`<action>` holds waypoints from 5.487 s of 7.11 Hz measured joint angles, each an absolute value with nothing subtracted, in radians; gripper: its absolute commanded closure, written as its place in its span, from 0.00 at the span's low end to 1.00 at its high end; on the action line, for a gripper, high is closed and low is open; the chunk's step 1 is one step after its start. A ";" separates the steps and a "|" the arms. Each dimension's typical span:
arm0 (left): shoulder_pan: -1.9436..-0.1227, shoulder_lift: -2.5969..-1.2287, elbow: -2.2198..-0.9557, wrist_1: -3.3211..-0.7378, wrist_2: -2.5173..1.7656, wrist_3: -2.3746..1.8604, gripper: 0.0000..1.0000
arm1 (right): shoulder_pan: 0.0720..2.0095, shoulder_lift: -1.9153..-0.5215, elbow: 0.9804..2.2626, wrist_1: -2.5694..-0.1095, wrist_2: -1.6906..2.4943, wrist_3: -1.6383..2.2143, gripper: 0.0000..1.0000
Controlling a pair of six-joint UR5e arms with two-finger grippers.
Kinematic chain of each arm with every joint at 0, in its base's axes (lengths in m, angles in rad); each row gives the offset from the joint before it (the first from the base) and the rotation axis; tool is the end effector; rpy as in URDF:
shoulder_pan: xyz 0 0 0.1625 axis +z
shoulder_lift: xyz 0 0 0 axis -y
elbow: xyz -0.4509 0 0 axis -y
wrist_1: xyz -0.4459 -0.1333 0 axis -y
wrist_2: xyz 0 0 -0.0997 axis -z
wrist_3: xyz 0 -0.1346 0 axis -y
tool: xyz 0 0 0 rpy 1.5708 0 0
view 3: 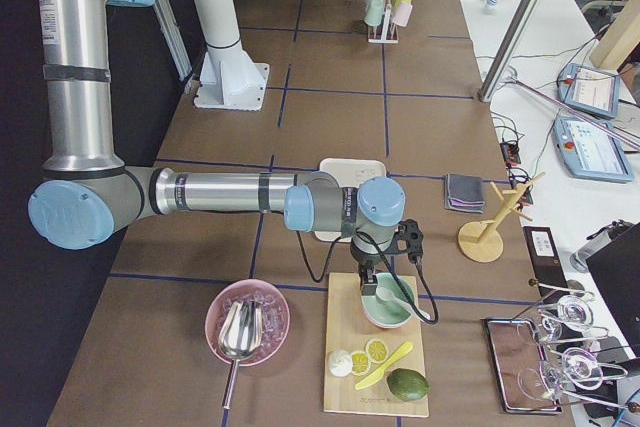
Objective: Pick up and place green cup on tray
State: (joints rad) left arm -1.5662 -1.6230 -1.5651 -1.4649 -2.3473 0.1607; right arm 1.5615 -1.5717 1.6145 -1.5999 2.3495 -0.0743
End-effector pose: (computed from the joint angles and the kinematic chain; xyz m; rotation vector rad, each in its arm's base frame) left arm -0.0364 -0.5629 0.6938 0.0043 0.7789 0.1338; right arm 0.0337 -0.5464 0.6888 0.0383 -0.7781 -0.0847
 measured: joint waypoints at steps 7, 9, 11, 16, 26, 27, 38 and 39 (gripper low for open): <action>-1.566 -1.624 -1.569 -1.465 -2.349 0.160 0.00 | 1.544 -1.563 1.640 -1.596 2.357 -0.036 0.01; -1.566 -1.624 -1.569 -1.465 -2.349 0.160 0.00 | 1.488 -1.606 1.654 -1.440 2.378 0.180 0.01; -1.566 -1.625 -1.571 -1.465 -2.349 0.160 0.00 | 1.365 -1.647 1.643 -1.194 2.332 0.471 0.01; -1.566 -1.624 -1.579 -1.464 -2.349 0.160 0.00 | 1.171 -1.646 1.471 -0.900 2.268 0.641 0.02; -1.566 -1.624 -1.577 -1.463 -2.349 0.160 0.00 | 1.072 -1.626 1.460 -0.887 2.241 0.706 0.66; -1.566 -1.624 -1.577 -1.463 -2.349 0.160 0.00 | 1.072 -1.626 1.460 -0.888 2.241 0.706 0.88; -1.566 -1.627 -1.578 -1.462 -2.349 0.160 0.00 | 1.179 -1.628 1.580 -0.879 2.407 0.709 1.00; -1.566 -1.626 -1.579 -1.462 -2.348 0.160 0.00 | 1.192 -1.609 1.583 -0.880 2.441 0.722 1.00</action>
